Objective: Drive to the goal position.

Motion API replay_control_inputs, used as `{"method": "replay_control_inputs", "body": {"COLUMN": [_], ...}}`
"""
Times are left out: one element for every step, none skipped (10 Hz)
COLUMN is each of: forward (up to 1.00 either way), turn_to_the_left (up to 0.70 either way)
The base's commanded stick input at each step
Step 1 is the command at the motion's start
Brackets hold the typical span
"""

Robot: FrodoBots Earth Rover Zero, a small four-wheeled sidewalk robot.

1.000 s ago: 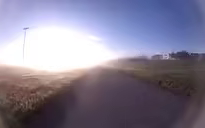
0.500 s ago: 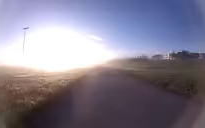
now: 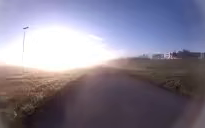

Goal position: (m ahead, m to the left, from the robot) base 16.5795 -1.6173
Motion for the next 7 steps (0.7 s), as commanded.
{"method": "replay_control_inputs", "body": {"forward": [0.7,0.7,0.7,0.7,0.7,0.7,0.7], "turn_to_the_left": [0.0,0.0,0.0,0.0,0.0,0.0,0.0]}}
